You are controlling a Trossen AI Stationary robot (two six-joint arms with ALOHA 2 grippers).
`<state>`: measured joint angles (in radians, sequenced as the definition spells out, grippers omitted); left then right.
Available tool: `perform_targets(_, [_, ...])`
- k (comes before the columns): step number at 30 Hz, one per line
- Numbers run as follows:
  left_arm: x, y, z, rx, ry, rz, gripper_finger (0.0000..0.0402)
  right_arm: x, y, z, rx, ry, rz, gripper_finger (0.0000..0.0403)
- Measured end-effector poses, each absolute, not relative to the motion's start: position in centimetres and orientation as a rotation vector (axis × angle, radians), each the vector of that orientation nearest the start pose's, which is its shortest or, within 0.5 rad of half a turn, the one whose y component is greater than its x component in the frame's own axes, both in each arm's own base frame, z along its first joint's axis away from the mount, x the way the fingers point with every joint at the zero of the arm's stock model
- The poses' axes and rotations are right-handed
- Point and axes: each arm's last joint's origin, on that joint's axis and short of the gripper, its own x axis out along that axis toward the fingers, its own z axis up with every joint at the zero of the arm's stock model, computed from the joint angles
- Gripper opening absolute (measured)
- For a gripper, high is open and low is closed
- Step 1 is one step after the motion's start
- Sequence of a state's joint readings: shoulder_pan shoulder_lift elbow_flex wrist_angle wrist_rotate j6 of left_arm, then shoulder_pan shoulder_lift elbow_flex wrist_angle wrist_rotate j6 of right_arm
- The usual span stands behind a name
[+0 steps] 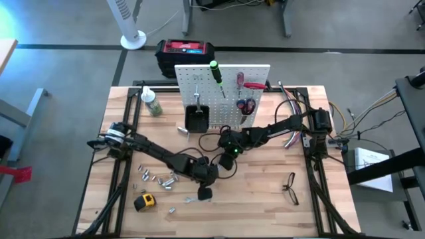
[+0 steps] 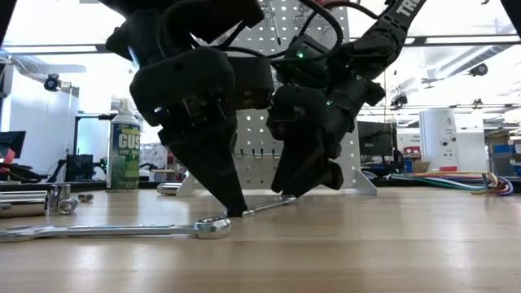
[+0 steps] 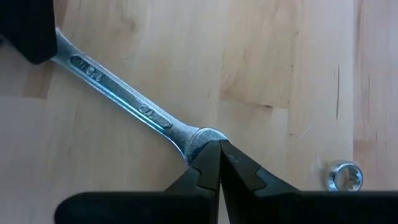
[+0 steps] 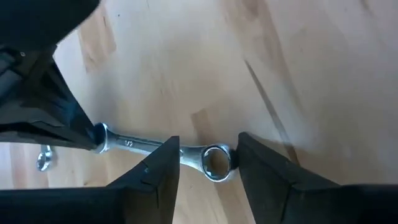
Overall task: Hang tools onto peg board
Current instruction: Hang the left silver wrench on the pegboard
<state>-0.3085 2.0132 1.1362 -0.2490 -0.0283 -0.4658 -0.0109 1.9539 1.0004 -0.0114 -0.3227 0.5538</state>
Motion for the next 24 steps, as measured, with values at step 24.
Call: perform_targets(24, [36.0, -11.3, 10.5, -0.216, 1.142, 0.023, 0.0000, 35.5, 0.3, 11.3, 0.663, 1.066, -0.013, 0.0148])
